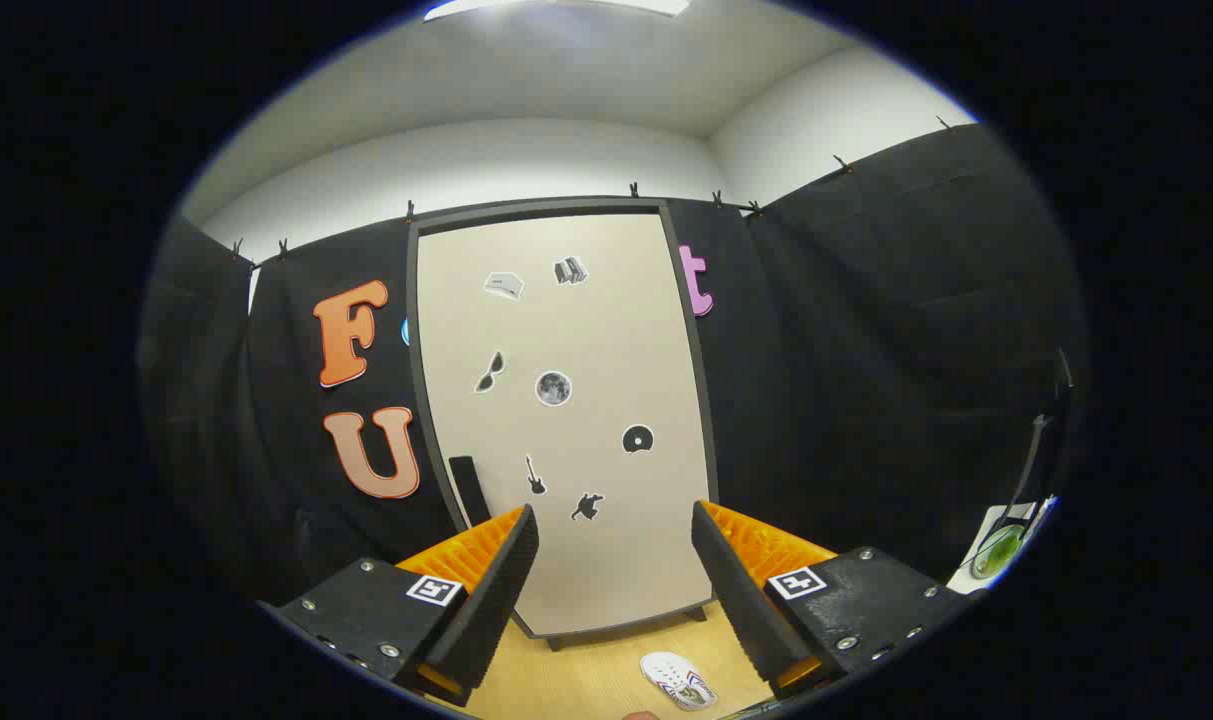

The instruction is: Open the shoe cabinet door, grab the shoes and put them into the shoe cabinet, then close the shoe cabinet door.

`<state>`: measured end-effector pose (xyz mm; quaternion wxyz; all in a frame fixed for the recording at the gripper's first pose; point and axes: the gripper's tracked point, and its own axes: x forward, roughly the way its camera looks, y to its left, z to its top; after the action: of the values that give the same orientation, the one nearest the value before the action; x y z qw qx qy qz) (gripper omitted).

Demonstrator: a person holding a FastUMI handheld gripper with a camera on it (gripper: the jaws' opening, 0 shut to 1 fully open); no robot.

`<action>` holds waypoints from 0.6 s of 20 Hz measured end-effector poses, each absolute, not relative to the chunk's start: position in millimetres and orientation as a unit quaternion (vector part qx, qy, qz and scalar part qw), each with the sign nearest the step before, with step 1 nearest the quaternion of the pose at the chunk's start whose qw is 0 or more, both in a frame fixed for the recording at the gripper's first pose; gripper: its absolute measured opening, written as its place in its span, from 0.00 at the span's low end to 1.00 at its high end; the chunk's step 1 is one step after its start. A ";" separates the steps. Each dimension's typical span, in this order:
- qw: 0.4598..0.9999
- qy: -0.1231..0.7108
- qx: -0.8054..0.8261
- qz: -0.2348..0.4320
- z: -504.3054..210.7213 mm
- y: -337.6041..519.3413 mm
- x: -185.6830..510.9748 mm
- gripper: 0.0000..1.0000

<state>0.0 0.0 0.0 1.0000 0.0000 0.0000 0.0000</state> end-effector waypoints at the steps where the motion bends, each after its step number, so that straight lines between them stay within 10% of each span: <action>1: 1.000 0.001 -0.003 0.000 -0.3 1.3 -2.1 0.96; 12: 0.999 0.017 -0.022 0.018 -8.4 17.9 -5.4 0.96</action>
<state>-5.4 17.9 -8.4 0.9994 -0.0221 0.0166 0.0184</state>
